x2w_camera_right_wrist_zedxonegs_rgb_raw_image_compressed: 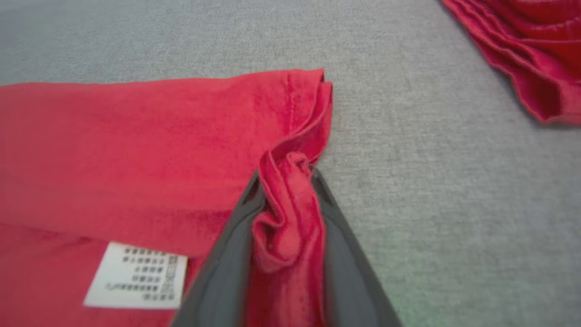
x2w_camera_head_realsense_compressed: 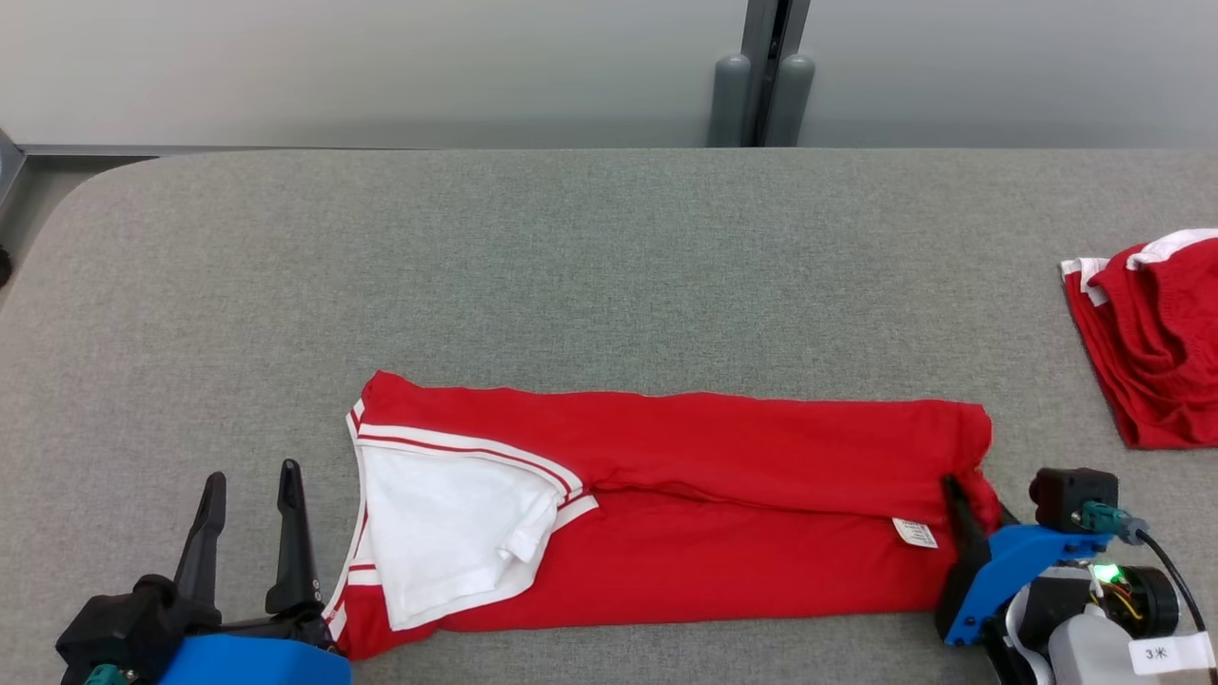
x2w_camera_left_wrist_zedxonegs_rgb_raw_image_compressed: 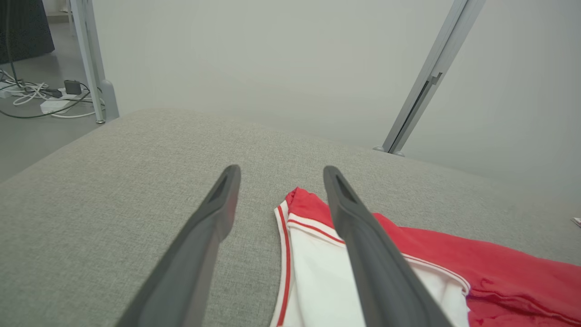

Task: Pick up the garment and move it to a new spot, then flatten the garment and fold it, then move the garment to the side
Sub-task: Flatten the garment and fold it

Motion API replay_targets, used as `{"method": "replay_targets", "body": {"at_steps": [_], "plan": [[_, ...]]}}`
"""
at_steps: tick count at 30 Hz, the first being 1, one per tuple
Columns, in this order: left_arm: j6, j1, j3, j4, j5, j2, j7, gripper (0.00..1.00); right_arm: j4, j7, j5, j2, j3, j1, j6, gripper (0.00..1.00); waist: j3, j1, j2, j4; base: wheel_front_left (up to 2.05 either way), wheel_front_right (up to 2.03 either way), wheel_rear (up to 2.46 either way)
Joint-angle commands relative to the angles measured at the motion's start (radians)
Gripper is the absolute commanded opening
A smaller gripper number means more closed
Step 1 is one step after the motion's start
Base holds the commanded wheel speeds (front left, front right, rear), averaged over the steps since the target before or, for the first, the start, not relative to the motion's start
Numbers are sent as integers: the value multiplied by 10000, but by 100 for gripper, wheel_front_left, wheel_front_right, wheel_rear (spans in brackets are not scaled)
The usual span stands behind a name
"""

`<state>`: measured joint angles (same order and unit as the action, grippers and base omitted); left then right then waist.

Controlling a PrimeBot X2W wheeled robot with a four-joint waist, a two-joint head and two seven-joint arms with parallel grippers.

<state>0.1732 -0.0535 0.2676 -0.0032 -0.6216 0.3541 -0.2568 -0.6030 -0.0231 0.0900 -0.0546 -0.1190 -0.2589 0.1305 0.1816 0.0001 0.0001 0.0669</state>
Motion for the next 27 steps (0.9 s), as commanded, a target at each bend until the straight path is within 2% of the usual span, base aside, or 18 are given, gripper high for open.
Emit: {"method": "replay_targets", "body": {"at_steps": [1,7,13,17,21,27], "plan": [[36,165,-24,-55,91,71,6,100,-276,-58,25,66,48,-7,3,0,18,-1,-1,-60,0,0,0],[144,178,95,-77,217,72,25,100,105,59,-105,-237,-526,-413,-8,0,74,-1,-1,-447,0,0,0],[149,228,233,-3,284,4,34,100,1313,-361,61,-758,-1249,5,-5,0,18,-1,-1,-973,0,0,0],[99,337,354,91,352,-30,43,100,2180,-814,188,-850,-1570,242,1,0,11,-1,-1,-1271,0,0,0],[60,465,463,179,390,-59,58,100,2718,-1137,474,-596,-1379,388,1,0,-4,-1,-1,-1390,0,0,0],[-30,654,612,385,418,-80,126,100,3756,-1692,1329,-181,122,726,1,0,-108,-1,-1,-1334,0,0,0]]}}
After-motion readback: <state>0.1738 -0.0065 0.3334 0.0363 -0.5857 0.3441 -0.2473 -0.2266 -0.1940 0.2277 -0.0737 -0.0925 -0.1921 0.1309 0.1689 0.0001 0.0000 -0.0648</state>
